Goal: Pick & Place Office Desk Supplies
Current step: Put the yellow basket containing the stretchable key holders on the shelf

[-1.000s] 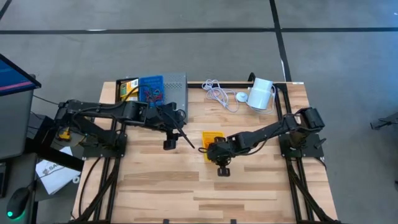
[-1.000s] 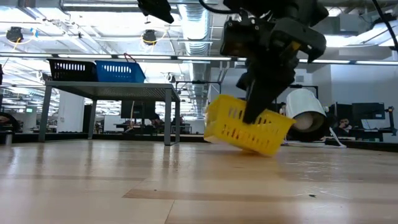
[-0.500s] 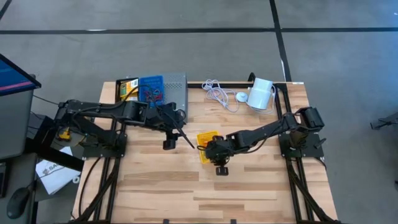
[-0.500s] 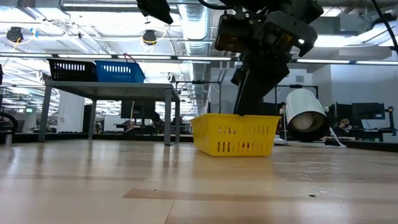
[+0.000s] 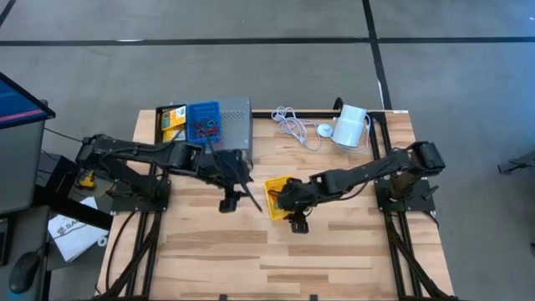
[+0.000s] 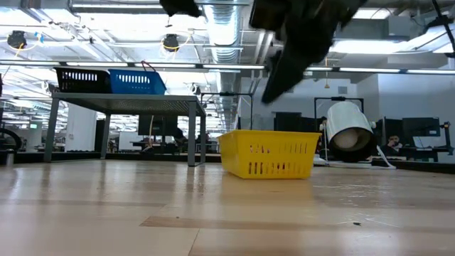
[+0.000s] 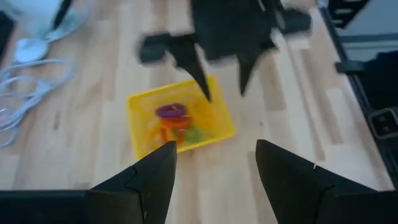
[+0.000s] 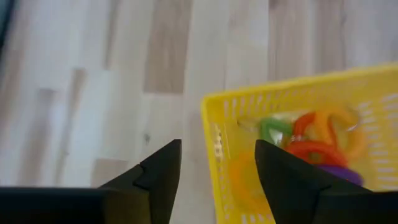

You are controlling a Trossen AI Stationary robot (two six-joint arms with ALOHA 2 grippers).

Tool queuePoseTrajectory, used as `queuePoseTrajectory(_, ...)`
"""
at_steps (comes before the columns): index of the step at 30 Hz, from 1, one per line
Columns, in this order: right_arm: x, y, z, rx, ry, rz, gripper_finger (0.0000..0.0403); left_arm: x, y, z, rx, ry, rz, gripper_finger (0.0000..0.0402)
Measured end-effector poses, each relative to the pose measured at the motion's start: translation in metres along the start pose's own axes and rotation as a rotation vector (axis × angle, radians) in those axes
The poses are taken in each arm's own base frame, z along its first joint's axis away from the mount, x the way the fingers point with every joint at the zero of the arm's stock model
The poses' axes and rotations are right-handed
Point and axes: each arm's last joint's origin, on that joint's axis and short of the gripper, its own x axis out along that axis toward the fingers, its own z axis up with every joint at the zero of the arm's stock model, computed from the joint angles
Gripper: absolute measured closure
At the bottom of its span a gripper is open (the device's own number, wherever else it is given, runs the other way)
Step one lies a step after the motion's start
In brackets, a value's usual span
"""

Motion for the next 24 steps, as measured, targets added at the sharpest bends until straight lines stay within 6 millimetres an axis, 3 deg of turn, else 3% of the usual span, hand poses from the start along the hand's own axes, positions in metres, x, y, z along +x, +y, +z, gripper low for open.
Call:
queuePoseTrajectory(4,-0.040,0.002,0.004,0.011,-0.074,-0.009,0.0203,0.015,-0.019,0.011,0.019,-0.086,-0.035,0.0188)
queuePoseTrajectory(11,-0.121,-0.001,-0.004,0.048,-0.226,-0.096,0.0224,0.095,-0.038,0.001,0.076,0.024,-0.001,0.0188)
queuePoseTrajectory(15,-0.161,-0.002,-0.013,0.065,-0.320,-0.106,0.0233,0.127,-0.040,-0.001,0.045,-0.001,0.018,0.0188)
queuePoseTrajectory(19,-0.187,-0.003,-0.024,0.093,-0.370,-0.113,0.0239,0.156,-0.045,-0.008,0.044,0.042,-0.008,0.0188)
queuePoseTrajectory(24,-0.198,-0.001,-0.034,0.087,-0.363,-0.159,0.0245,0.180,-0.050,-0.008,0.050,0.109,-0.004,0.0188)
